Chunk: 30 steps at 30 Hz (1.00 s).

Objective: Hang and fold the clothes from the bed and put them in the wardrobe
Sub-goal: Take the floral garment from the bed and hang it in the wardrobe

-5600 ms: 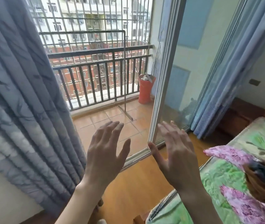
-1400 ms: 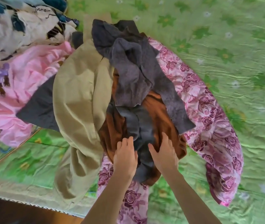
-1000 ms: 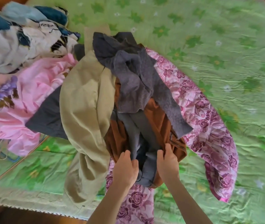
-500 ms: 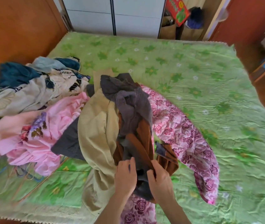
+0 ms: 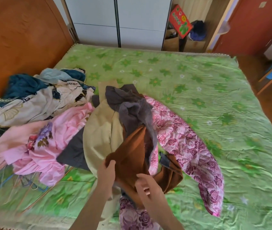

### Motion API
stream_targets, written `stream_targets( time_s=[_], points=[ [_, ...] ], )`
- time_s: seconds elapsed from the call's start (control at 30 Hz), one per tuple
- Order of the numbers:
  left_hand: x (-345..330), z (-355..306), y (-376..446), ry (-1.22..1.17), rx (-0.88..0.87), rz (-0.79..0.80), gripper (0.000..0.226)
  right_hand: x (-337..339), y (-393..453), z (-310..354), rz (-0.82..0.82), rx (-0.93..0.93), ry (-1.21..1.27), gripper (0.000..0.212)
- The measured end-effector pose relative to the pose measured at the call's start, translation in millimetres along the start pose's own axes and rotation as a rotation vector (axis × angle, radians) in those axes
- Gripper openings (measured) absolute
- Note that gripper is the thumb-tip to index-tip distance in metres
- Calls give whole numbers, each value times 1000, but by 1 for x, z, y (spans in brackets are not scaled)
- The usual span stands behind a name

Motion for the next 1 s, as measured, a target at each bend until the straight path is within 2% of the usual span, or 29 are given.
stream_targets(
  time_s=[0.2, 0.37, 0.43, 0.53, 0.67, 0.77, 0.9, 0.93, 1.0],
  points=[
    [73, -21, 10, -78, -125, -266, 16, 3, 37, -33, -78, -143, -32, 22],
    [69, -75, -9, -33, -267, -235, 16, 4, 69, -45, -139, -227, 88, 19],
    [58, -96, -15, -19, -282, -227, 14, -3, 87, -47, -124, -275, 140, 30],
    [52, -126, -22, -52, -316, -267, 19, -14, 119, -39, -47, -274, 44, 63],
    [80, -145, -8, -112, -304, -408, 19, -3, 166, -28, -92, -240, -29, 69],
    [109, -155, 17, -103, -310, -448, 17, 0, 200, -26, -107, -238, -126, 73],
    [128, -167, 67, -53, -311, -406, 11, -17, 254, -26, -141, -275, -235, 84],
    [128, -169, 82, -43, -312, -375, 5, -23, 269, -28, -148, -314, -226, 88],
    [123, -170, 113, 14, -329, -278, 8, -39, 298, -32, -166, -388, -139, 97]
  ],
)
Point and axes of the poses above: each hand's wrist, its own y-axis towards the middle knuckle, its own x-axis out of the back of the hand, z = x × y, the point moved 10 cm from there along y, towards the middle knuckle, and after that the axes turned 3 degrees about -z, right-handed, at the moved point
